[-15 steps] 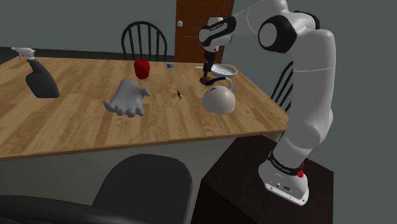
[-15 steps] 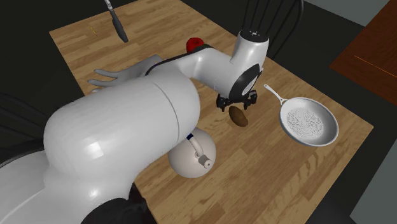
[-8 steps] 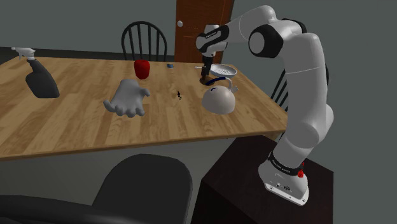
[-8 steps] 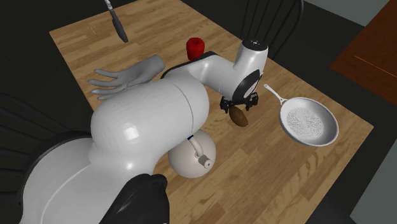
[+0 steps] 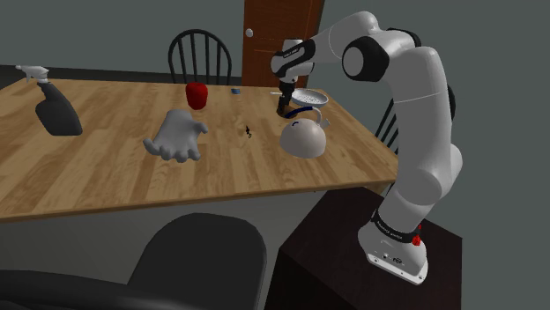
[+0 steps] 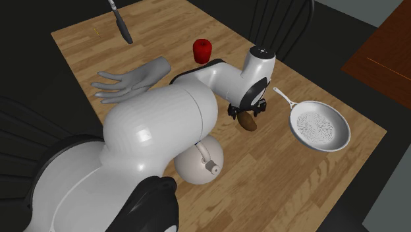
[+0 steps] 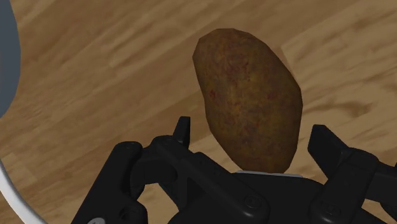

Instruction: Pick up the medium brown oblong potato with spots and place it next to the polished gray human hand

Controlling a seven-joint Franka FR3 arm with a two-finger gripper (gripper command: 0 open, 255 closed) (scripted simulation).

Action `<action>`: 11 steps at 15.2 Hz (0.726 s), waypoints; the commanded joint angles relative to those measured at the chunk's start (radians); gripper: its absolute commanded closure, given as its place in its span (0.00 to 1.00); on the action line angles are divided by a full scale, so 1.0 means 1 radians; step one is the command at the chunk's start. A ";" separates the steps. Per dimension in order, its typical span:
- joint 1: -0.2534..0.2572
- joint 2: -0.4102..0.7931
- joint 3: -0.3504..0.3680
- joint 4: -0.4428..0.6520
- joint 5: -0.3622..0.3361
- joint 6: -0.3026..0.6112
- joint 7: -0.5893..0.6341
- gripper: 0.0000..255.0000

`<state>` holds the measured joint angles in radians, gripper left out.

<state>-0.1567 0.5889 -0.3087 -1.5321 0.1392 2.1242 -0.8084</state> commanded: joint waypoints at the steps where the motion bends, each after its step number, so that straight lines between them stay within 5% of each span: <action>1: 0.000 0.000 0.000 0.000 0.000 0.000 0.000 0.00; 2: 0.000 0.000 0.000 0.000 0.000 0.000 0.000 0.00; 3: 0.000 0.000 0.000 0.000 0.000 0.000 0.000 1.00; 11: 0.000 0.001 0.000 0.001 0.000 0.000 0.000 1.00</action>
<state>-0.1567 0.5892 -0.3087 -1.5310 0.1393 2.1244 -0.8083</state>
